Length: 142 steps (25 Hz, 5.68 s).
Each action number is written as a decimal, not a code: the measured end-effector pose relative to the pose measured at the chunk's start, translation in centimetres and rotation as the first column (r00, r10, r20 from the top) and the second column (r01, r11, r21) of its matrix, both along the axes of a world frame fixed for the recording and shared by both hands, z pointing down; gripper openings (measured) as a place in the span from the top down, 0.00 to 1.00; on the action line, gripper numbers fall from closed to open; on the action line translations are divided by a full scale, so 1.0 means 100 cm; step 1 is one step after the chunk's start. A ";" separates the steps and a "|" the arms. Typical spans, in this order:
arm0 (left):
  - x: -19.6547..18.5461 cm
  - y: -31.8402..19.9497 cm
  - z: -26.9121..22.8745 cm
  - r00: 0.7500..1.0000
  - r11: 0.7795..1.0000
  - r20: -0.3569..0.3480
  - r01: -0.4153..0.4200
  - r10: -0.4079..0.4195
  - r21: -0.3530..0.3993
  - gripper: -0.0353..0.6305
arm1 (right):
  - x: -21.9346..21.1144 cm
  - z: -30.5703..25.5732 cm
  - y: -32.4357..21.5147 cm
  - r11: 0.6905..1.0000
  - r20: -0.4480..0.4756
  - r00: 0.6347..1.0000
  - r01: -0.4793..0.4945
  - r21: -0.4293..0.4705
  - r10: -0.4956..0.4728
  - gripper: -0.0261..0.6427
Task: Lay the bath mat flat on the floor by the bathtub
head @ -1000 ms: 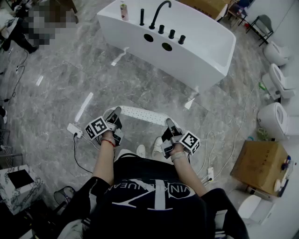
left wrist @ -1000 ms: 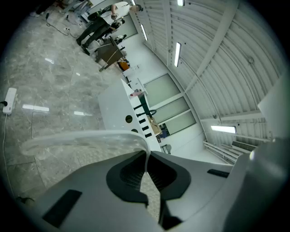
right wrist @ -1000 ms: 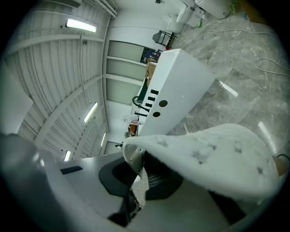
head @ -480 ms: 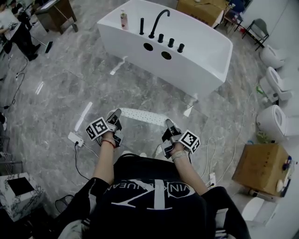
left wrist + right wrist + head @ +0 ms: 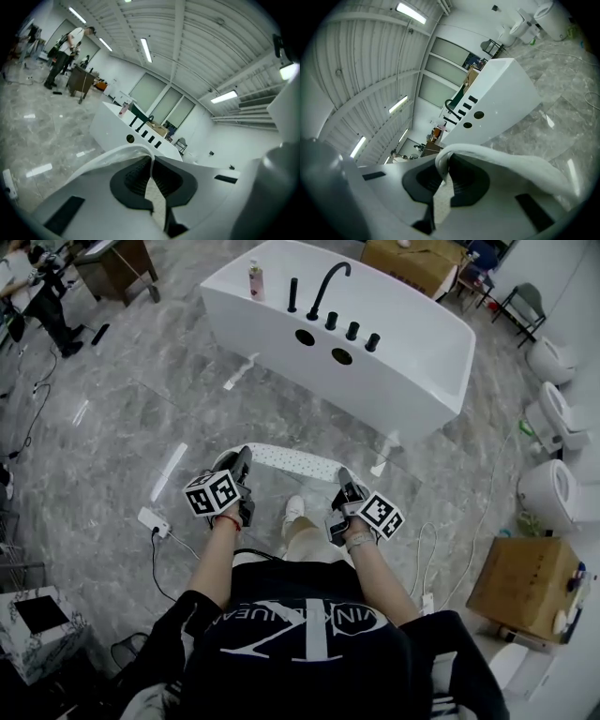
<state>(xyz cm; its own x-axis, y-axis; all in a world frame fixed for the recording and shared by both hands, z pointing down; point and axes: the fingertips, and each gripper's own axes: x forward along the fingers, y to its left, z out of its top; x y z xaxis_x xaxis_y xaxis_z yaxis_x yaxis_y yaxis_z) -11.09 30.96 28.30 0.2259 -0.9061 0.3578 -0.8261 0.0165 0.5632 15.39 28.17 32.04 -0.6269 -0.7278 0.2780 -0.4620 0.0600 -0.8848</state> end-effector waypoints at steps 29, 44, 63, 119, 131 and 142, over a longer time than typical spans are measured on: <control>-0.074 -0.235 0.150 0.982 0.928 0.021 -0.172 0.190 -0.330 0.92 | -0.079 0.144 -0.199 0.970 -0.117 0.991 -0.095 -0.223 0.070 0.91; -0.065 -0.318 0.239 0.949 0.856 -0.033 -0.297 0.314 -0.423 0.91 | -0.075 0.219 -0.251 0.948 -0.183 0.980 -0.135 -0.287 0.084 0.91; -0.046 -0.419 0.353 0.861 0.749 -0.035 -0.461 0.507 -0.476 0.92 | -0.070 0.330 -0.311 0.926 -0.244 0.956 -0.234 -0.296 0.163 0.91; -0.089 -0.310 0.790 0.879 0.490 -0.202 -0.416 0.431 -0.766 0.89 | -0.114 0.774 -0.200 0.704 -0.248 0.966 -0.228 -0.673 0.075 0.91; -0.095 -0.295 0.807 0.867 0.422 -0.200 -0.409 0.457 -0.809 0.89 | -0.057 0.787 -0.192 0.595 -0.205 0.838 -0.511 -0.620 0.505 0.88; -0.098 -0.287 0.810 0.864 0.408 -0.183 -0.396 0.468 -0.823 0.90 | -0.036 0.745 -0.228 0.795 -0.369 0.859 -0.486 -0.364 0.356 0.92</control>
<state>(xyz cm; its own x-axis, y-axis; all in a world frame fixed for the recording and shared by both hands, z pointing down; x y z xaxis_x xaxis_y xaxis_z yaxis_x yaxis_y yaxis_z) -20.89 2.23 109.28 0.4427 0.0163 0.8965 -0.8954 0.0611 0.4410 11.81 5.33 106.55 -0.1391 -0.6653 0.7335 -0.5703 -0.5517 -0.6086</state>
